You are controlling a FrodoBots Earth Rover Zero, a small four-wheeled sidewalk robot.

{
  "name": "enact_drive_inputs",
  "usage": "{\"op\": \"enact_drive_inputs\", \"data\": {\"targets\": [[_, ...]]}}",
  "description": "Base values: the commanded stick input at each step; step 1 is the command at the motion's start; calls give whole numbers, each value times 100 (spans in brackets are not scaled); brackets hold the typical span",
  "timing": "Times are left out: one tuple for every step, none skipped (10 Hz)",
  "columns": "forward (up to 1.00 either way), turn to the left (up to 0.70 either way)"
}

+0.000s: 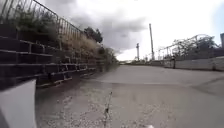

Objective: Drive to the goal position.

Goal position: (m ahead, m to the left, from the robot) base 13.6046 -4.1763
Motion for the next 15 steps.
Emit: {"op": "enact_drive_inputs", "data": {"targets": [[70,0],[70,0],[70,0],[70,0],[70,0],[70,0],[70,0],[70,0],[70,0],[70,0],[70,0],[70,0],[70,0],[70,0],[70,0]]}}
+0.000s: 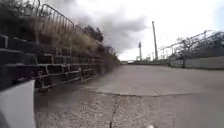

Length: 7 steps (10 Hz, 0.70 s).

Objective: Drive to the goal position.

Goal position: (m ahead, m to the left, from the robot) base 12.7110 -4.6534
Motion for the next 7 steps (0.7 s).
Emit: {"op": "enact_drive_inputs", "data": {"targets": [[70,0],[70,0],[70,0],[70,0],[70,0],[70,0],[70,0]]}}
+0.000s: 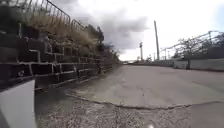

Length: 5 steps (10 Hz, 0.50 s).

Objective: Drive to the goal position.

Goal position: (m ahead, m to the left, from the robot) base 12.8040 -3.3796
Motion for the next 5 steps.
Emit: {"op": "enact_drive_inputs", "data": {"targets": [[70,0],[70,0],[70,0],[70,0],[70,0]]}}
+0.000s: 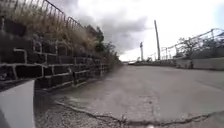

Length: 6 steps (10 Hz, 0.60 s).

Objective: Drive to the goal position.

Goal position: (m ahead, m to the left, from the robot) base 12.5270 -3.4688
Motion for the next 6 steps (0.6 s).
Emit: {"op": "enact_drive_inputs", "data": {"targets": [[70,0],[70,0],[70,0],[70,0],[70,0],[70,0]]}}
